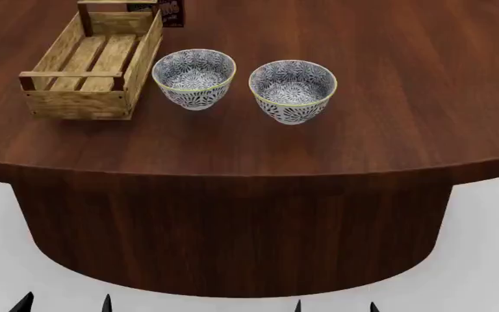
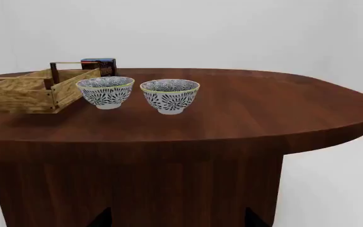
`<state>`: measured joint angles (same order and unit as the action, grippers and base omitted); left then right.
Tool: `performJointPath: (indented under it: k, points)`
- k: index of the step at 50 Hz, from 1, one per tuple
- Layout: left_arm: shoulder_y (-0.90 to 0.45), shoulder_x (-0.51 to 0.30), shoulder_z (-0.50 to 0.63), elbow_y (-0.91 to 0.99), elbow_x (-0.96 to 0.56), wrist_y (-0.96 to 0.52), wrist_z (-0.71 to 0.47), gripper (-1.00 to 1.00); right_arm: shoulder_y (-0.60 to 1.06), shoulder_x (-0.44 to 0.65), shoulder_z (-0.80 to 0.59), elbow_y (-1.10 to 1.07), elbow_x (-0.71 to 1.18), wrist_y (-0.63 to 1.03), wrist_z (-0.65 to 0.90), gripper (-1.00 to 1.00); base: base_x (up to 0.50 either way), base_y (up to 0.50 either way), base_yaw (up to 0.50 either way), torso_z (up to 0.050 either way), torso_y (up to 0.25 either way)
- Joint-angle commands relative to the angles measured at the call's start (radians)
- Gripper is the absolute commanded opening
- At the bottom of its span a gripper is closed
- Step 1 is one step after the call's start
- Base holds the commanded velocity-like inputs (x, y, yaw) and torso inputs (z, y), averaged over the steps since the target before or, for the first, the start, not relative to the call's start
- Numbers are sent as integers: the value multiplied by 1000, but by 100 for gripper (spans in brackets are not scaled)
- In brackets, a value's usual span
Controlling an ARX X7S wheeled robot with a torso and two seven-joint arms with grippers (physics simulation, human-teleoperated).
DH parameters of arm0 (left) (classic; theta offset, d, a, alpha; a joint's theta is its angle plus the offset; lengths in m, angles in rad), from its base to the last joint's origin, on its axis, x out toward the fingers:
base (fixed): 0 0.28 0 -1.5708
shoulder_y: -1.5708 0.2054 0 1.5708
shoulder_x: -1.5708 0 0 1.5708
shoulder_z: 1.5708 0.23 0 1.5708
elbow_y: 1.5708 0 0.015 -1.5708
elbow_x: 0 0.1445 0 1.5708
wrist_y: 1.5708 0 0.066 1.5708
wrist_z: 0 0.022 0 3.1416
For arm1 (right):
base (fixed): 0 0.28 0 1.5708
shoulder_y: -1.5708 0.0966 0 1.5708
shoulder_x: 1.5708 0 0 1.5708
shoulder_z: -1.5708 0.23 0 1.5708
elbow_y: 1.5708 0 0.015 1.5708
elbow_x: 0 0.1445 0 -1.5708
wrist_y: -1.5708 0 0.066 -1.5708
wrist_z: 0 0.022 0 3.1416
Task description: Stack the left bowl on the right bowl and place them in the tray.
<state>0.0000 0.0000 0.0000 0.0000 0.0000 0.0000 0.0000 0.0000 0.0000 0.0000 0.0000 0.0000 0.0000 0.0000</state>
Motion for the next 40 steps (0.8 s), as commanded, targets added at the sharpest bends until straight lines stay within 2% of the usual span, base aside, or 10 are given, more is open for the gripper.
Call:
performJointPath:
  k: [1,8,11,23,33,40]
  points:
    - [-5,-50,60,-8,-50,6,-60,100,1,9,-11,5,9,-5,11,100,0,0,0,0,0]
    - [3,-70,61,25,-126,20,-22,100,12,41,-46,9,42,2,24,100,0,0,0,4,0]
    - [1,-77,59,36,-146,-12,-22,100,27,50,-62,35,34,1,31,100,0,0,0,50,0]
    - [36,-107,59,73,-181,27,-17,100,47,67,-95,43,22,-13,65,100,0,0,0,50,0]
    - [-6,-152,24,323,-279,-190,-67,100,94,114,-84,-289,-3,246,94,100,0,0,0,50,0]
    - [-114,-190,-7,489,-343,-364,-126,100,195,148,-71,-475,21,431,70,100,0,0,0,50,0]
